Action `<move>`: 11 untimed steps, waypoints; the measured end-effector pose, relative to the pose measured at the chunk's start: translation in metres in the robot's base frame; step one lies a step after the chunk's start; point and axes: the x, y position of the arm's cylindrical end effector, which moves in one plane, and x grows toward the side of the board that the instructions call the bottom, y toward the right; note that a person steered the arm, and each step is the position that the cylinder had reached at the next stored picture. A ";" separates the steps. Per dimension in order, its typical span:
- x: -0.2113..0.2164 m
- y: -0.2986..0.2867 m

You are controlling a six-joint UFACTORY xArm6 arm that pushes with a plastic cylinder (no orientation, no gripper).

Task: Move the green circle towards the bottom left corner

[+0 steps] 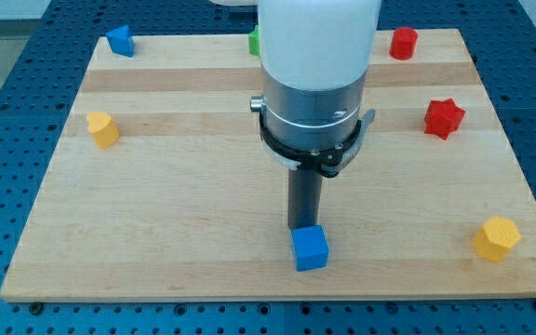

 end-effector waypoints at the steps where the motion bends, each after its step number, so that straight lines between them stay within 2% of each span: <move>1: -0.008 0.023; 2: -0.033 0.059; 3: -0.082 0.080; 4: -0.129 0.089; 5: -0.155 0.085; 9: -0.155 -0.036; 11: -0.130 -0.098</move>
